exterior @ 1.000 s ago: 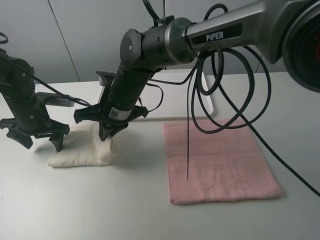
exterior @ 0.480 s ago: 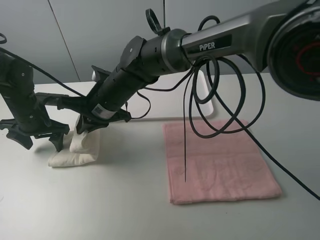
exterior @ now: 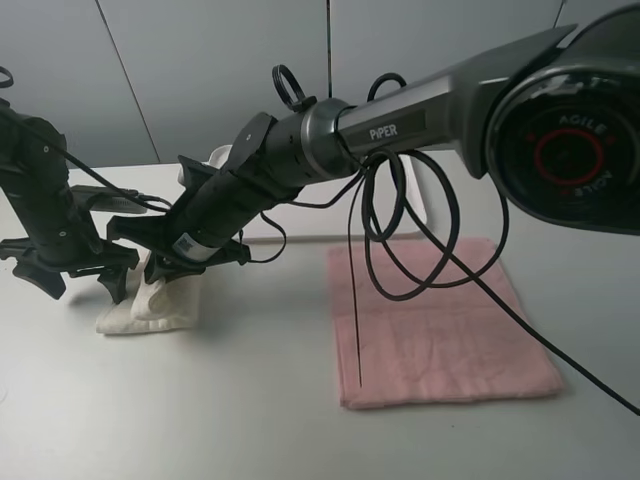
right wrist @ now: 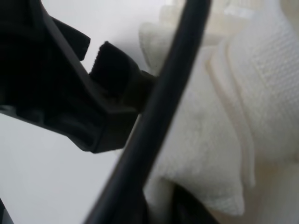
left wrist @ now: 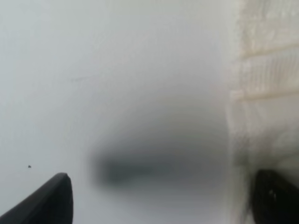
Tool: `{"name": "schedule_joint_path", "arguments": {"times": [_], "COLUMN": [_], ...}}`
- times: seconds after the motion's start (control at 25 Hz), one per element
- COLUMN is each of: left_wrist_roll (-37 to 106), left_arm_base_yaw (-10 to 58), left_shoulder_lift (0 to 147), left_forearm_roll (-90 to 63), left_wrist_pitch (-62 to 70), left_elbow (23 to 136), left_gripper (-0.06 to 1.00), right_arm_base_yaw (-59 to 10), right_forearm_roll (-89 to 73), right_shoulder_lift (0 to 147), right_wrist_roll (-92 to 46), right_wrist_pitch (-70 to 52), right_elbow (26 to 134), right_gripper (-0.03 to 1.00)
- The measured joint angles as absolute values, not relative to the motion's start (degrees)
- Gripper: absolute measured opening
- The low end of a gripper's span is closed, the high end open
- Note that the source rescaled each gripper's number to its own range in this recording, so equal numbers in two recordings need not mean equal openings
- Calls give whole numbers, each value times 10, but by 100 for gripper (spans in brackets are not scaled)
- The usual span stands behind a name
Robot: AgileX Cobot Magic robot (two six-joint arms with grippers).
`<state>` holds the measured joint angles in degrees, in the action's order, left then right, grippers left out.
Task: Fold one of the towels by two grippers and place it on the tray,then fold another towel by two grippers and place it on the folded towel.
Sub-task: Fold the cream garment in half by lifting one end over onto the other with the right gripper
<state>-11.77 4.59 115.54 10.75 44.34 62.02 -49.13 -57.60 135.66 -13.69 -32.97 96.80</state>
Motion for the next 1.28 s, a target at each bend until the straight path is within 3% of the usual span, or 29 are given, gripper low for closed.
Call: {"name": "schedule_joint_path", "arguments": {"times": [1.28], "left_wrist_roll": [-65], "left_arm_base_yaw": [44], "left_shoulder_lift": [1151], "left_forearm_roll": [66], "left_wrist_pitch": [440], "left_elbow": [620], "left_gripper": [99], "right_arm_base_yaw": [-502], "right_forearm_roll": [-624], "right_shoulder_lift": [1374], "right_wrist_roll": [-172], "right_wrist_pitch": [-276], "right_elbow": [968], "right_gripper": [6]}}
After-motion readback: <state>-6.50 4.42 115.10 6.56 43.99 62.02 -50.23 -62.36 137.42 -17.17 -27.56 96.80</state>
